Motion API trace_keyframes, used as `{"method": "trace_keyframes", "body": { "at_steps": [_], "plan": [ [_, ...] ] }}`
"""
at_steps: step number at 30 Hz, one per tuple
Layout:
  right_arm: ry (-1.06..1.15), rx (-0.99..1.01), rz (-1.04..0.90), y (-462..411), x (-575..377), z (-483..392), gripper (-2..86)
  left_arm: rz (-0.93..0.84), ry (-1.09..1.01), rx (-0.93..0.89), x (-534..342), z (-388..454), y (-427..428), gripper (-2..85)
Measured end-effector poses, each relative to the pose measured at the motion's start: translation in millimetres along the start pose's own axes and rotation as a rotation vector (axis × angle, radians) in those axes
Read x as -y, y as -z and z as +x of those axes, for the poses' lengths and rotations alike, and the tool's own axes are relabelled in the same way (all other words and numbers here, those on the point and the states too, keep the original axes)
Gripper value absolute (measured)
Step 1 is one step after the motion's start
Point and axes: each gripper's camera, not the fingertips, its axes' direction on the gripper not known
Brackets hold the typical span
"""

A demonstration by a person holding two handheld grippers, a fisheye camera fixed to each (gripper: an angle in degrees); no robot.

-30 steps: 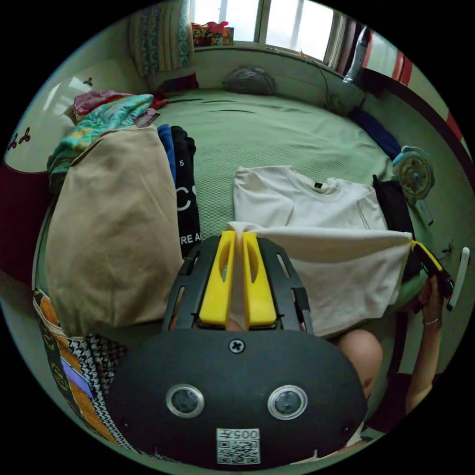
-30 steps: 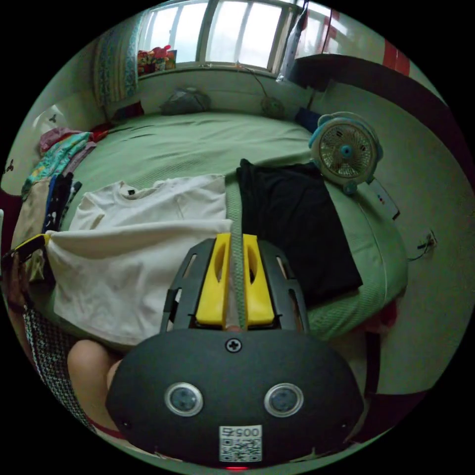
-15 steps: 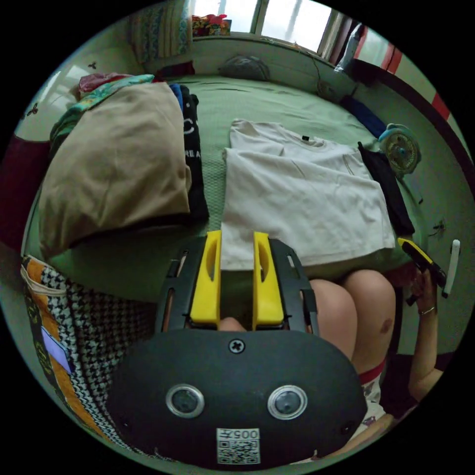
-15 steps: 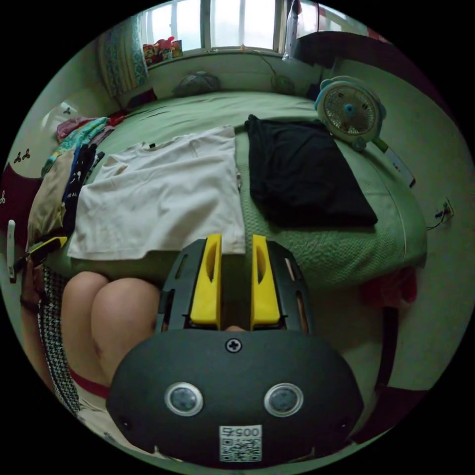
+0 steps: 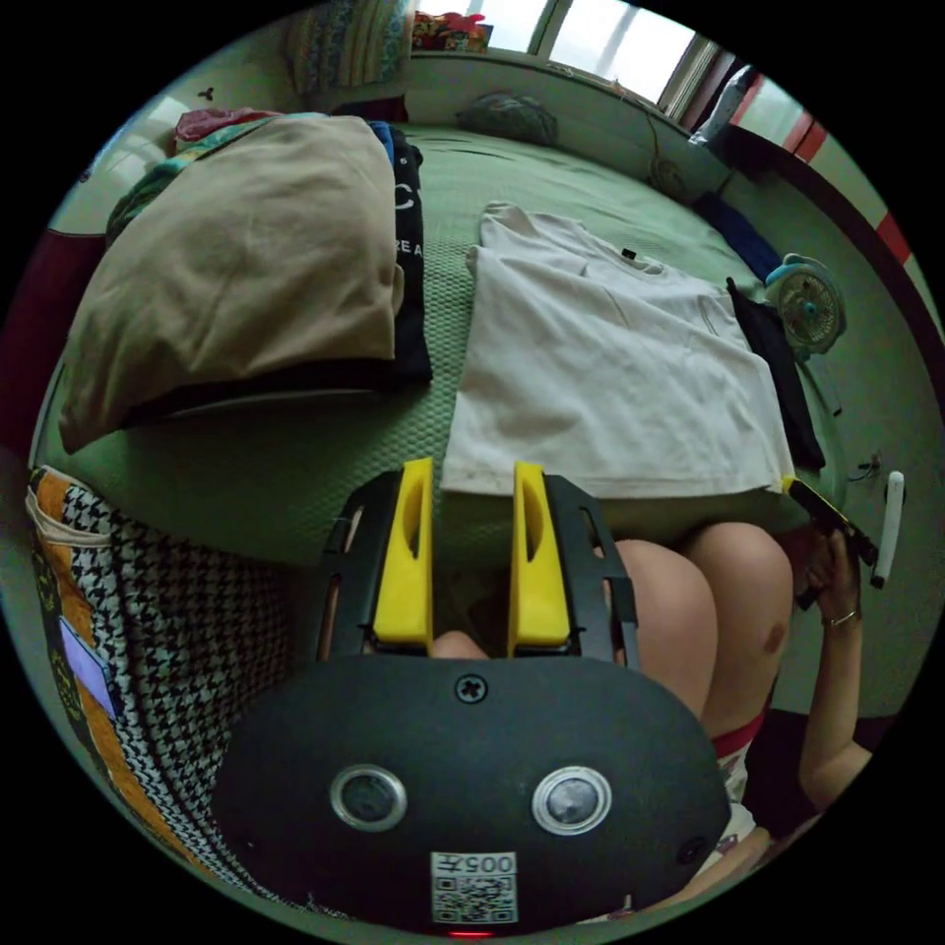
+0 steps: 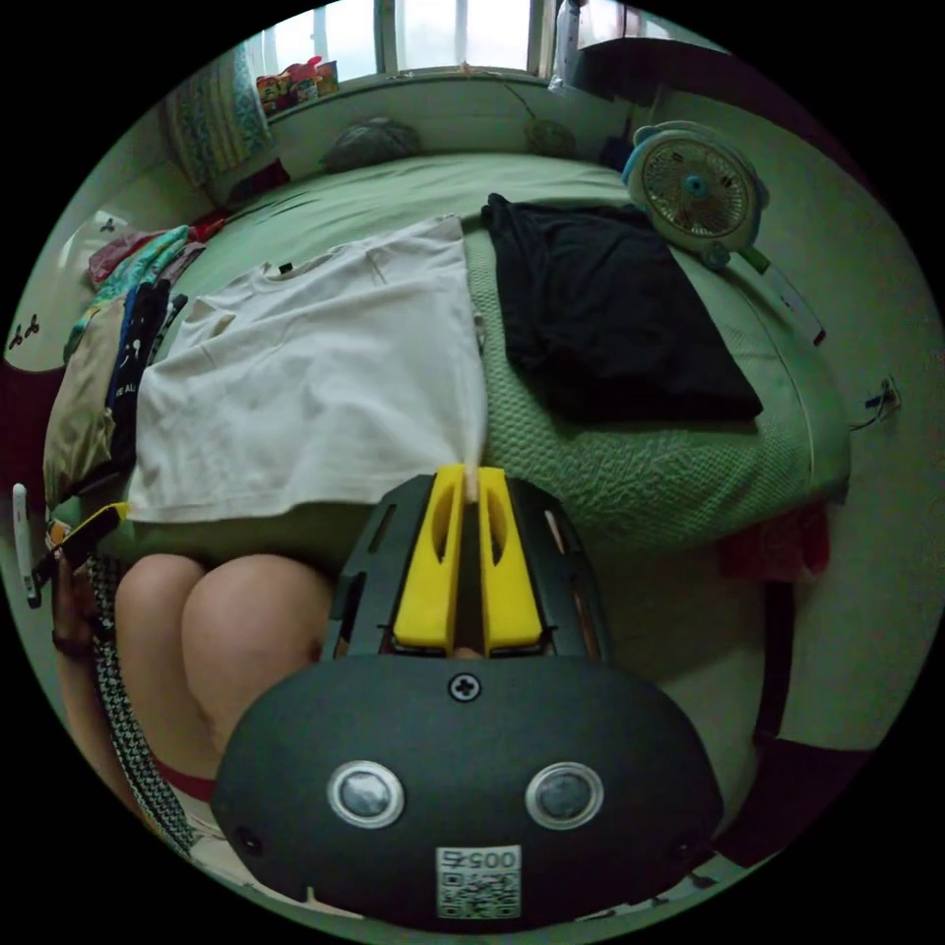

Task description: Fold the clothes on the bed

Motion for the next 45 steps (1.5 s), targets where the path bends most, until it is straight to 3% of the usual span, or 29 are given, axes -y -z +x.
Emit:
{"method": "trace_keyframes", "body": {
  "at_steps": [9, 20, 26, 40, 45],
  "plan": [
    [0.004, 0.003, -0.004, 13, -14, 14, 2.0, -0.041, -0.011, 0.059, -18, 5, 13, 5.7],
    [0.087, -0.047, 0.04, 22, -44, 13, 1.4, -0.06, -0.017, 0.107, -42, 8, 47, 5.4],
    [0.027, 0.042, -0.061, 55, -42, 28, -1.1, -0.126, -0.031, 0.126, -54, 12, 81, 4.7],
    [0.038, 0.055, 0.183, 228, -136, 62, -1.1, 0.127, -0.132, 0.039, -155, 10, 284, 2.9],
    [-0.005, 0.118, 0.174, 250, -171, 78, -1.2, 0.113, -0.087, -0.07, -191, -8, 318, 1.7]
  ]
}}
